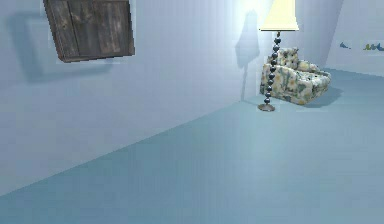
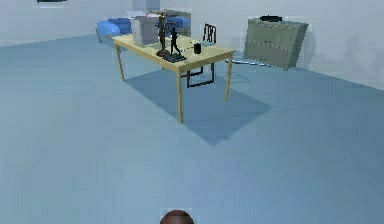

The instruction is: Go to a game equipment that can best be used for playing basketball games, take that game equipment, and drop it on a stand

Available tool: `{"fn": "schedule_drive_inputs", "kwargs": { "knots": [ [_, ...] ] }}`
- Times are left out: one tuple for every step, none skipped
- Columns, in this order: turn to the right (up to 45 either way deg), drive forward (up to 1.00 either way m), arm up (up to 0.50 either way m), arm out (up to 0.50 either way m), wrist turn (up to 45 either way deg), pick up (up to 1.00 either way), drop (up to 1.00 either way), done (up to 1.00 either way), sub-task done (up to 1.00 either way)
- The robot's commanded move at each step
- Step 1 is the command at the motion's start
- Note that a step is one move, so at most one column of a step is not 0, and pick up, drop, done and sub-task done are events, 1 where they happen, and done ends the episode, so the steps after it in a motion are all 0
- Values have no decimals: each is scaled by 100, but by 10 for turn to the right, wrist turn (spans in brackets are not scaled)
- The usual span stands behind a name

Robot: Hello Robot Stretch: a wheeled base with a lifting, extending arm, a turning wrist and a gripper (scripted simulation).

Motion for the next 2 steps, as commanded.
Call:
{"fn": "schedule_drive_inputs", "kwargs": {
  "knots": [
    [0,0,20,0,0,0,0,0,0],
    [0,0,0,24,0,0,0,0,0]
  ]
}}
